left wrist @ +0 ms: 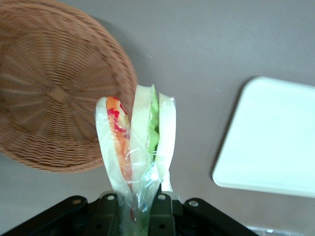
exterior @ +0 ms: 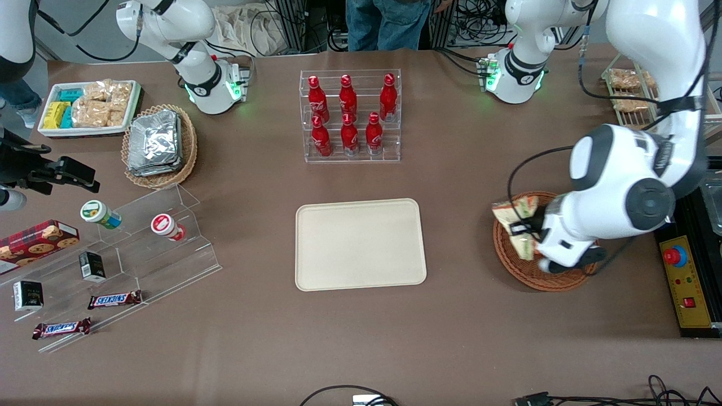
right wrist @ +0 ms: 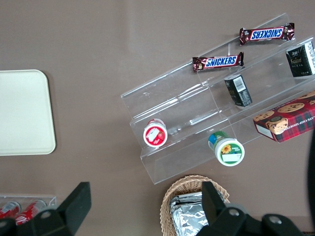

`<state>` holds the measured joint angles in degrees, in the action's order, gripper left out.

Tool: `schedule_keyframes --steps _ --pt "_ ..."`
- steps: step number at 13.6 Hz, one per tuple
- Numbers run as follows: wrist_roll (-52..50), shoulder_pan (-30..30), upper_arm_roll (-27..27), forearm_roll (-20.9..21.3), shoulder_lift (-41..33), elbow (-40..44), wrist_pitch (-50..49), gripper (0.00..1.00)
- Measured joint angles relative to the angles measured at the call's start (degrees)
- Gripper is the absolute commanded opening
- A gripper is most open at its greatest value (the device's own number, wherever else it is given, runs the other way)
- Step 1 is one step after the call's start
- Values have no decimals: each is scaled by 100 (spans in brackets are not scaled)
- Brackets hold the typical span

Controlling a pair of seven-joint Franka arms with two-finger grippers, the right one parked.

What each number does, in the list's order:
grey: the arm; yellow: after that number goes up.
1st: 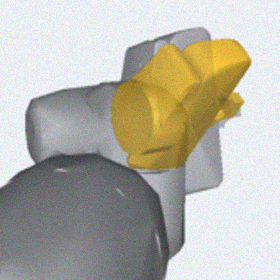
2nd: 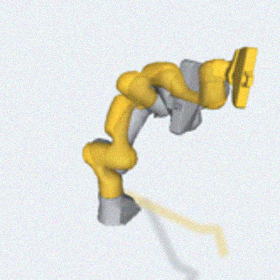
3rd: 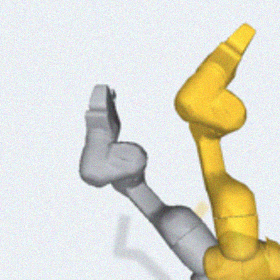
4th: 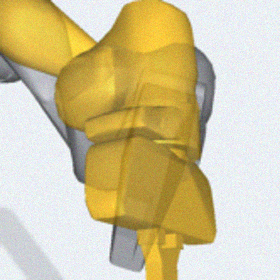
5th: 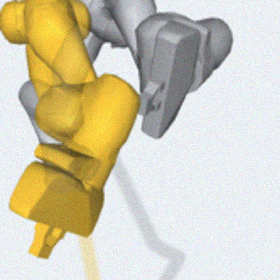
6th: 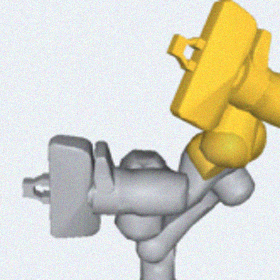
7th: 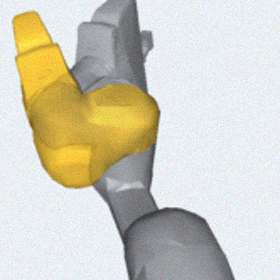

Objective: Place sandwich from basket to tray
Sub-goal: 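Lift the sandwich out of the basket and carry it toward the tray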

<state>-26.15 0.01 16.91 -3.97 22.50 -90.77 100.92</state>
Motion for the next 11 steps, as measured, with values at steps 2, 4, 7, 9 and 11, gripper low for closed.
schedule_keyframes --steps 2,4,7,9,11 --pt "25 -175 309 0 244 87 18 0" --pt "63 -555 368 0 597 307 27 0" --pt "71 -1168 373 1 1215 634 238 0" --pt "72 -1412 370 6 1610 781 541 0" --pt "96 -1541 368 110 1937 851 706 0"
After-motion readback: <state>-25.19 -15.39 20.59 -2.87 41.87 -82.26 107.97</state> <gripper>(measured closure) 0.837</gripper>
